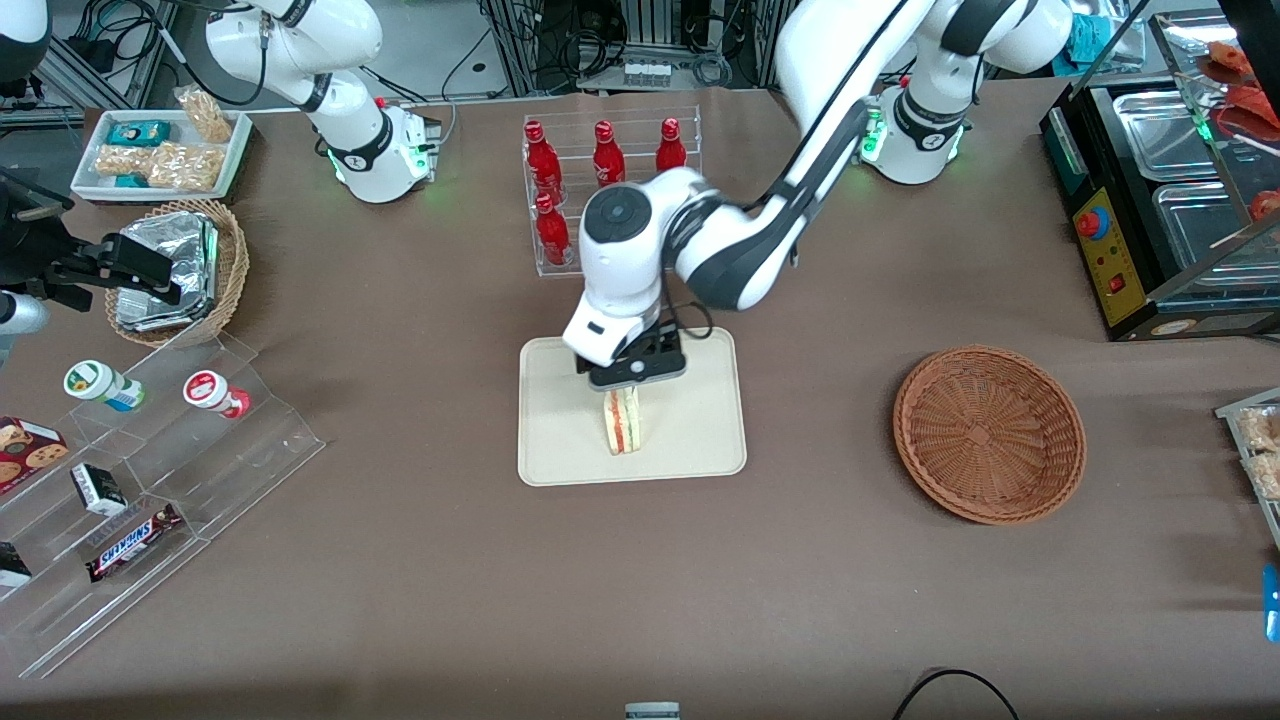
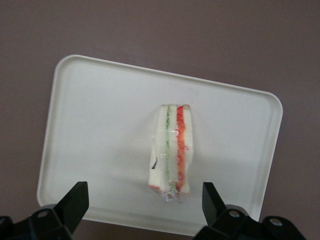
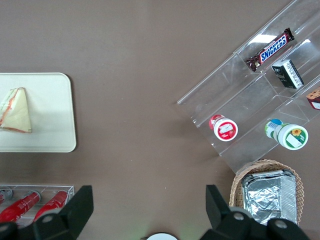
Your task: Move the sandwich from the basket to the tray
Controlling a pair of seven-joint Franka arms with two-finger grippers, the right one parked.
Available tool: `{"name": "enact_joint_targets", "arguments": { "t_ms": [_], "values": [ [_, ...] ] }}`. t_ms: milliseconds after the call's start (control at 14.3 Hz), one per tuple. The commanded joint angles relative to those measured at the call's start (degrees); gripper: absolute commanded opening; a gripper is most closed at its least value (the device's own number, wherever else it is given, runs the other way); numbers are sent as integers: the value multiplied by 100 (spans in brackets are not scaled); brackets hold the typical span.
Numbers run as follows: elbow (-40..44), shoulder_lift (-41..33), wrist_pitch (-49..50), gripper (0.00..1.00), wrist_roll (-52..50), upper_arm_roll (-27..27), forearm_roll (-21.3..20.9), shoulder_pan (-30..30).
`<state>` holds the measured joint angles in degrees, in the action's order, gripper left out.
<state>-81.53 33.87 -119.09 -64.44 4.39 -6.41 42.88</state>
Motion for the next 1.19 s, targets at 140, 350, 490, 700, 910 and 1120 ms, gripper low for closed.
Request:
{"name": "enact_joint_targets", "arguments": {
  "t_ms": [140, 350, 490, 700, 910, 1120],
  "values": [
    [-1617, -1248, 105, 100, 859, -122, 245, -875],
    [-2322, -1908, 140, 100, 1775, -114, 298, -1456],
    [-2665, -2374, 393, 100, 2432, -122, 298, -1869],
    [-2606, -2884, 1560, 100, 3802, -122, 306, -2440],
    [-2492, -3438, 2352, 100, 5182, -122, 359, -3213],
    [-1835, -3572, 3240, 100, 6318, -52, 490, -3891]
  ]
}}
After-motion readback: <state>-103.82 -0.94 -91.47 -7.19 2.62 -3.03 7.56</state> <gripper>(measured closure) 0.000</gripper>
